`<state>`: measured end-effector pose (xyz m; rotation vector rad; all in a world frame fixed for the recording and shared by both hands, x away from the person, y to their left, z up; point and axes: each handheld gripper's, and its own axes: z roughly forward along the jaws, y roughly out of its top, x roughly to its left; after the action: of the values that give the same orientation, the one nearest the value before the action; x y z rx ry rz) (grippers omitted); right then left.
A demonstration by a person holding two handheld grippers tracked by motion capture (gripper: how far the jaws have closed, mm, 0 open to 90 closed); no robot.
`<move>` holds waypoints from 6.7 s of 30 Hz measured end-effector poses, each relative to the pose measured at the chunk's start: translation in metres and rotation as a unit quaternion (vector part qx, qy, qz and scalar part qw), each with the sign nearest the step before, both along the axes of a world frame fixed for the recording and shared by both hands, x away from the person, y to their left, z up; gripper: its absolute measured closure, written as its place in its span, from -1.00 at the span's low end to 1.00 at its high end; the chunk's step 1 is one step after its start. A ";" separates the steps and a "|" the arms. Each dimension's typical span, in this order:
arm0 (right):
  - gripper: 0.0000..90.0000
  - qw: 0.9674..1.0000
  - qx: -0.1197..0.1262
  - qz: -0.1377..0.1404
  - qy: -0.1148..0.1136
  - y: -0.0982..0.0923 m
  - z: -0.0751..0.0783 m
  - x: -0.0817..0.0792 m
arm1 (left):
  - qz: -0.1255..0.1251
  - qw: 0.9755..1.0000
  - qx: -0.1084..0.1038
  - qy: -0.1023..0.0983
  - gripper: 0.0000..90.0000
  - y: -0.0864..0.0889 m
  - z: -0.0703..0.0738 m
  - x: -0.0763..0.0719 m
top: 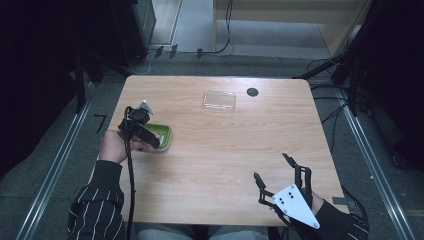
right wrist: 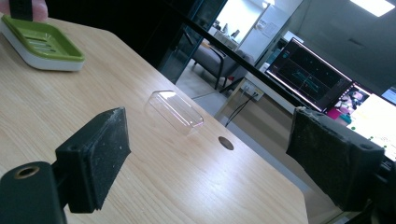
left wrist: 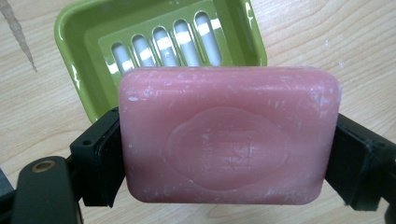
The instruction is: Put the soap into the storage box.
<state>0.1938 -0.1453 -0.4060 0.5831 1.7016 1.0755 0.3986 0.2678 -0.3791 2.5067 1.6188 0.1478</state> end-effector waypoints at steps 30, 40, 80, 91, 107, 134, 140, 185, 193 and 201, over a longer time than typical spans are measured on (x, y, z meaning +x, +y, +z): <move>-0.71 1.000 0.000 0.001 0.000 0.000 0.000 0.000 | 0.017 1.000 0.002 -0.008 -0.69 -0.007 -0.002 0.020; -0.71 1.000 0.001 0.001 -0.001 0.000 0.000 0.000 | 0.031 0.999 0.002 -0.011 -0.69 -0.005 -0.008 0.025; -0.71 1.000 0.002 0.000 0.000 0.000 0.000 0.000 | 0.068 0.998 0.014 0.005 -0.69 -0.003 -0.036 0.046; -0.71 1.000 0.001 0.000 -0.001 0.000 0.000 0.000 | 0.079 0.997 0.017 0.010 -0.69 -0.001 -0.044 0.052; -0.71 1.000 0.002 0.001 -0.001 0.000 0.000 0.001 | 0.091 0.995 0.025 0.017 -0.69 0.001 -0.057 0.057; -0.71 1.000 0.005 -0.002 -0.003 -0.001 0.000 -0.001 | 0.104 0.994 0.027 0.013 -0.72 0.003 -0.060 0.058; -0.71 1.000 0.004 -0.001 -0.004 0.000 0.000 -0.001 | 0.098 0.995 0.028 0.010 -0.88 0.004 -0.054 0.056; -0.71 1.000 0.004 0.000 -0.006 -0.001 0.000 -0.001 | 0.040 0.997 0.057 0.014 -0.99 -0.005 -0.032 -0.033; -0.71 1.000 0.004 0.000 -0.007 -0.001 0.000 -0.001 | 0.038 0.997 0.067 0.016 -0.99 -0.004 -0.038 -0.054; -0.71 1.000 0.003 0.002 -0.005 -0.001 0.000 -0.001 | 0.032 0.996 0.075 0.040 -0.99 -0.002 -0.055 -0.084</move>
<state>0.1925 -0.1463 -0.4058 0.5775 1.6910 1.0846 0.3145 0.2657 -0.4344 2.6024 1.7818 0.1853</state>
